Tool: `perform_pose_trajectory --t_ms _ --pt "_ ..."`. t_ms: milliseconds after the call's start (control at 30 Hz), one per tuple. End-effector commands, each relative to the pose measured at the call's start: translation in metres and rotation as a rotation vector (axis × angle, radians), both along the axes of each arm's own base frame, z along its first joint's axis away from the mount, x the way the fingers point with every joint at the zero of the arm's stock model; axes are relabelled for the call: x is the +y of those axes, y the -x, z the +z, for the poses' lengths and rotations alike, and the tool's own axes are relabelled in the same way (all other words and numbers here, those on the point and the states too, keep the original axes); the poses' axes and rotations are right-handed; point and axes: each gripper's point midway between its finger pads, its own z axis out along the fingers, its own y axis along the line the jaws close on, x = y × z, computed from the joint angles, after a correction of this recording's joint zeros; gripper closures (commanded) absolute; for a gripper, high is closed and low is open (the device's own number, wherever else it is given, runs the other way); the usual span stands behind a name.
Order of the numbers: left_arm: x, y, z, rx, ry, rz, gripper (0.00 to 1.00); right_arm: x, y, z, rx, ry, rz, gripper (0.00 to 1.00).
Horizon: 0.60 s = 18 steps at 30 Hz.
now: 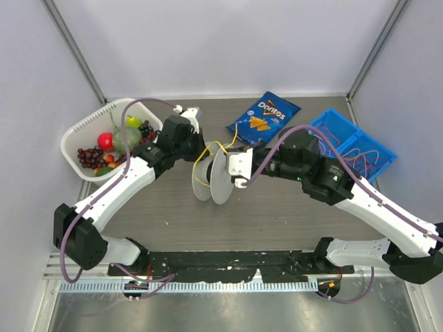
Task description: Wrap the cables
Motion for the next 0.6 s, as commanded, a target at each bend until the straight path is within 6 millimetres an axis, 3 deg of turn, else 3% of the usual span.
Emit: perform_pose_trajectory --t_ms 0,233,367,567 --pt "-0.036 0.020 0.075 -0.231 0.203 -0.231 1.00 -0.015 -0.045 0.046 -0.119 -0.117 -0.150 1.00" --pt "-0.058 0.052 0.092 -0.218 0.317 -0.411 1.00 -0.020 -0.071 0.050 -0.086 -0.156 -0.181 0.99" --pt "-0.062 0.072 0.105 -0.259 0.370 -0.510 1.00 -0.041 -0.098 0.042 -0.053 -0.159 -0.247 0.99" --pt "-0.053 0.076 0.110 -0.247 0.395 -0.479 1.00 -0.073 -0.119 0.045 -0.025 -0.213 -0.301 0.99"
